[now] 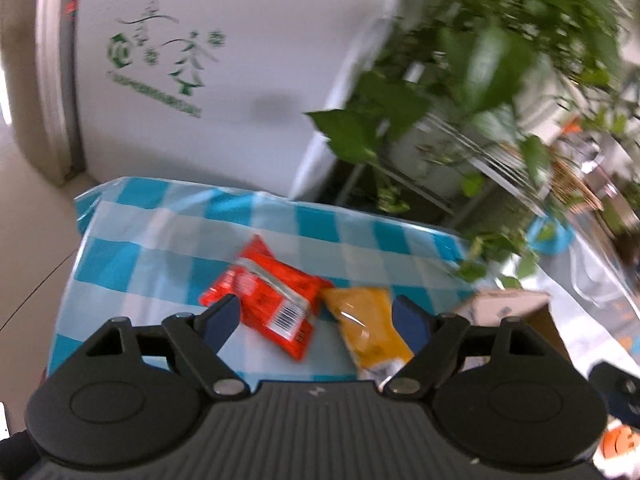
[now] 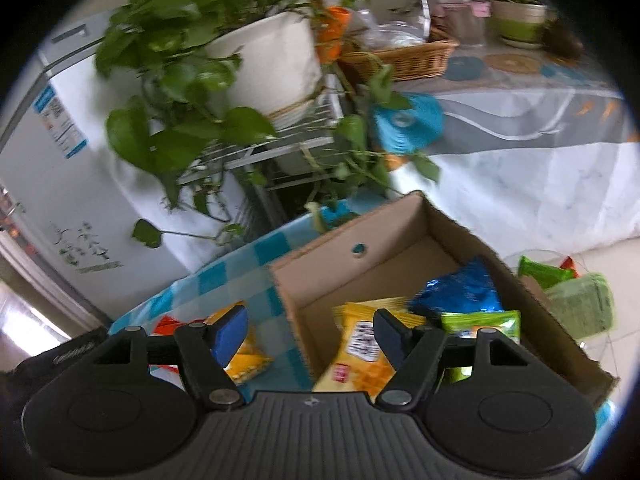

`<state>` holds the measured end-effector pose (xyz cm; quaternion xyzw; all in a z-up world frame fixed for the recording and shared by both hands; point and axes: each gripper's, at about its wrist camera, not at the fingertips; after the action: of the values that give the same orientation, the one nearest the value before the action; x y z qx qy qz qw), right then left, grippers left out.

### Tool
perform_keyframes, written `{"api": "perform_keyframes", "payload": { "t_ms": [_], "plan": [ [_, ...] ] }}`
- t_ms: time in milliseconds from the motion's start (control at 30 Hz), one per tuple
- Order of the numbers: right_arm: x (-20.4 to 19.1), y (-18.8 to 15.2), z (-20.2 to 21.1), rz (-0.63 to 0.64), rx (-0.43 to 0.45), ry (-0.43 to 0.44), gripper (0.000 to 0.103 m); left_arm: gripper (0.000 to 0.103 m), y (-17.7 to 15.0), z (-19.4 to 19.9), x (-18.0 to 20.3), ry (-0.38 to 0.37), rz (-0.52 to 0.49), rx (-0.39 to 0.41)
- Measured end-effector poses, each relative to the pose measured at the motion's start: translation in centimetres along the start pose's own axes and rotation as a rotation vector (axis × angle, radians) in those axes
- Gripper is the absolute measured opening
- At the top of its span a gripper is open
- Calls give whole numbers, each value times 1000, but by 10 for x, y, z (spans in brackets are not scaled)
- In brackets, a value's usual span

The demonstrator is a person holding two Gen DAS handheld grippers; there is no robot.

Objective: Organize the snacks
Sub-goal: 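Move the left tool to the red bag while the right tool approaches the yellow bread bag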

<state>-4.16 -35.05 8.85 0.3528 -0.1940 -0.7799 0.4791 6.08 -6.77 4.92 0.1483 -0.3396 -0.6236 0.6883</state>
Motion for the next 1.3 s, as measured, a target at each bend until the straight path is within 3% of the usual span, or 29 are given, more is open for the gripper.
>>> {"api": "perform_keyframes", "payload": {
  "t_ms": [267,467,733,900,1000,1133,1300],
  "plan": [
    [-23,-6,-11,28,-42,49,75,86,14,-39,-23,102,105,-29],
    [-34,-7,-16,42,-50,71,76,86,18,-72,-22,163,120,-60],
    [-38,-7,-16,52,-45,79,76,86,19,-111,-19,300,89,-78],
    [-40,-7,-21,49,-57,85,76,91,17,-115,-19,296,40,-73],
    [-43,-7,-25,54,-66,86,76,91,15,-108,-21,296,-41,-81],
    [-50,-10,-29,64,-74,91,76,94,11,-91,-31,292,-132,-116],
    [-56,-13,-42,56,-108,102,76,93,10,-73,-47,300,-175,-167]
  ]
}}
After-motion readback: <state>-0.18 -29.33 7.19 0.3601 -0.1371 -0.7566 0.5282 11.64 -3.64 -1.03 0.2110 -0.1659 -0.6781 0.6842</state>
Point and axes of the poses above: each gripper's, at about its wrist camera, not at the fingertips, and z roughly against the way its jaws point, x to its right, y to its top, and after that the axes turned 3 degrees about -z, right-handed
